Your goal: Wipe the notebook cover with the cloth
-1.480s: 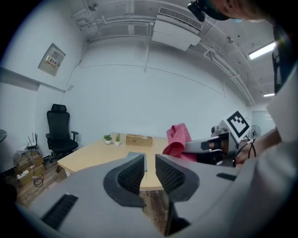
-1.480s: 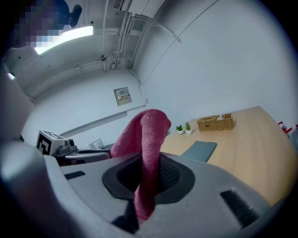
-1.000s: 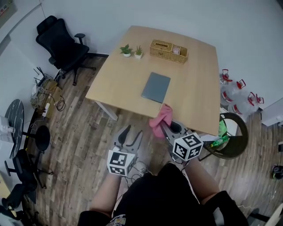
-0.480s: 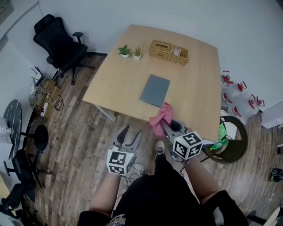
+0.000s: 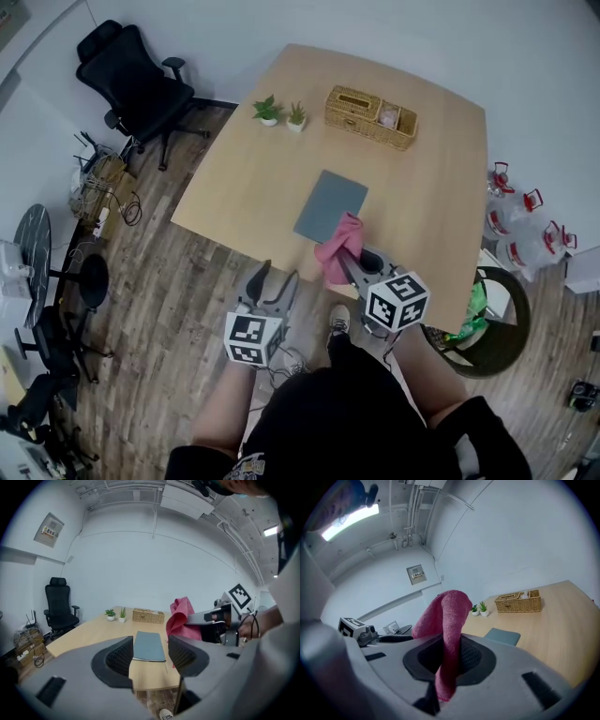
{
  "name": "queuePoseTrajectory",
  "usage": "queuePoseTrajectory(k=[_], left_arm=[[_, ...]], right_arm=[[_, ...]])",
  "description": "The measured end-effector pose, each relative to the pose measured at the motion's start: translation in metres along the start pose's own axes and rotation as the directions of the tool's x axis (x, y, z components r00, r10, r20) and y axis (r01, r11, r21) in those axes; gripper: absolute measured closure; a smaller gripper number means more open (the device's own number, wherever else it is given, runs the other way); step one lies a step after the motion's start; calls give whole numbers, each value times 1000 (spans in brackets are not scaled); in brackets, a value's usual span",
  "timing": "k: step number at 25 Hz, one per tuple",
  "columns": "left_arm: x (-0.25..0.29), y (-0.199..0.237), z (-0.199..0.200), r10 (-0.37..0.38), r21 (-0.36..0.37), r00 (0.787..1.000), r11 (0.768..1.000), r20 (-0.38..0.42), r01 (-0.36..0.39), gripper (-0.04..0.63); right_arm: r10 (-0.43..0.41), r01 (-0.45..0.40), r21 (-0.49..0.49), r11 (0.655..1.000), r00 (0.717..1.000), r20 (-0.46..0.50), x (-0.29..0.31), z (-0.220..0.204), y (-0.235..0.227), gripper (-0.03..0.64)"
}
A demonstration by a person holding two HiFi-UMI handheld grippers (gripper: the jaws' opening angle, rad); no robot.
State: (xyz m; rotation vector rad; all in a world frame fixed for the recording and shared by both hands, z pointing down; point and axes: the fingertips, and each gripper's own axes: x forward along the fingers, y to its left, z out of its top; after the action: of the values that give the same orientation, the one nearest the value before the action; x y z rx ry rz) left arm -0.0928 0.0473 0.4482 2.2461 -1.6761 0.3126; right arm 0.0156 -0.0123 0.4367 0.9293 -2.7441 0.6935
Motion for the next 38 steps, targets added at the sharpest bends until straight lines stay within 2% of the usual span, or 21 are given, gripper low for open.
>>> queuePoseTrajectory(k=[10, 22, 26, 30, 38], left_arm=[[77, 24, 0, 78, -21, 995, 997, -54, -80, 383], [134, 43, -19, 84, -45, 980, 995, -183, -94, 383], [150, 53, -32, 65, -25, 971, 997, -229, -73, 383], [167, 62, -47, 12, -25, 960, 1000, -279, -19, 393], [196, 68, -78, -111, -47, 917, 994, -382, 101, 423]], right_arm=[[61, -59, 33, 998, 997, -54, 35, 15, -63, 558], [82, -69, 114, 991, 990, -115, 69, -1, -100, 558], [67, -47, 139, 989, 988, -142, 83, -10, -106, 558], [36, -10, 151, 988, 986, -165, 97, -17, -108, 558], [-40, 81, 182, 980, 975, -217, 112, -37, -112, 558]])
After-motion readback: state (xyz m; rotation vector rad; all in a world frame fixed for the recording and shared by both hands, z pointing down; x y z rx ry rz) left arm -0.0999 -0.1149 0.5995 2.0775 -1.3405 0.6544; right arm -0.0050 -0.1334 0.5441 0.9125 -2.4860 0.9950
